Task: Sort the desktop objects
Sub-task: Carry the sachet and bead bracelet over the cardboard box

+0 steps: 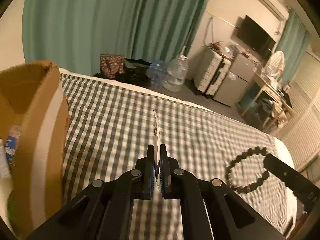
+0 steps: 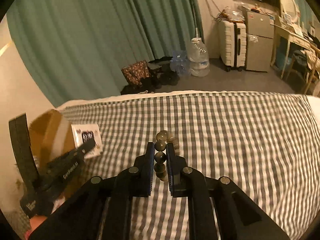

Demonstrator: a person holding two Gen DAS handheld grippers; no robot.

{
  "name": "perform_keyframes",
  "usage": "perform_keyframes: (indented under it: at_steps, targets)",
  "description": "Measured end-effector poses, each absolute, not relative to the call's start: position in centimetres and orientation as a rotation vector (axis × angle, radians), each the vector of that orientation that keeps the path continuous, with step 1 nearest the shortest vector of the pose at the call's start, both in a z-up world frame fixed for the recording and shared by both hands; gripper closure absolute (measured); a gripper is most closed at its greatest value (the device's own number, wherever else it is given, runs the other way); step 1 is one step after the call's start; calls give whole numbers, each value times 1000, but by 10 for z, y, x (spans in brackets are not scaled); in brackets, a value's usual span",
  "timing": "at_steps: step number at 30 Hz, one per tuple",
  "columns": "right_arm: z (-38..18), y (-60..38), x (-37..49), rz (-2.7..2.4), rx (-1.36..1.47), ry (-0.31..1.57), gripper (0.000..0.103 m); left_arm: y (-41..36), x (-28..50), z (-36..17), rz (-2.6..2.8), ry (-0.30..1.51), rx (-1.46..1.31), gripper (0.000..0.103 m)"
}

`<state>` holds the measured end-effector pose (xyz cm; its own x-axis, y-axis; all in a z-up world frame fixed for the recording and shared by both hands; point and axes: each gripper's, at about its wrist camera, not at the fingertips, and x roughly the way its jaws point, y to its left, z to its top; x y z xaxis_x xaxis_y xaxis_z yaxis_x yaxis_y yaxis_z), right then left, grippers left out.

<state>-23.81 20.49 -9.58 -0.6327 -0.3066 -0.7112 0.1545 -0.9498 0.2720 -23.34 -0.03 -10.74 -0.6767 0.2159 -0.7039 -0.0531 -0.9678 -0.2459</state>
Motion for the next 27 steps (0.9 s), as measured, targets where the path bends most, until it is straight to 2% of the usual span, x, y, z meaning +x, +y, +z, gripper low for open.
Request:
perform_keyframes:
  at_steps: [7,15,22,27]
  targets:
    - [-46,194,-166,-2538,1123,-355,92,-6,-177,-23,2757,-268,-1072,98]
    - [21,134,-104,-2495,957,-249,92,-60,-121,40,2853,-251,-985,98]
    - [46,46,-94,-2414,886,-165,92,-138,-110,56,2947,-227,-1017,98]
    - [39,-19,-112,-2337,897,-112,92,-192,-121,36,2980,-213,-1087,98]
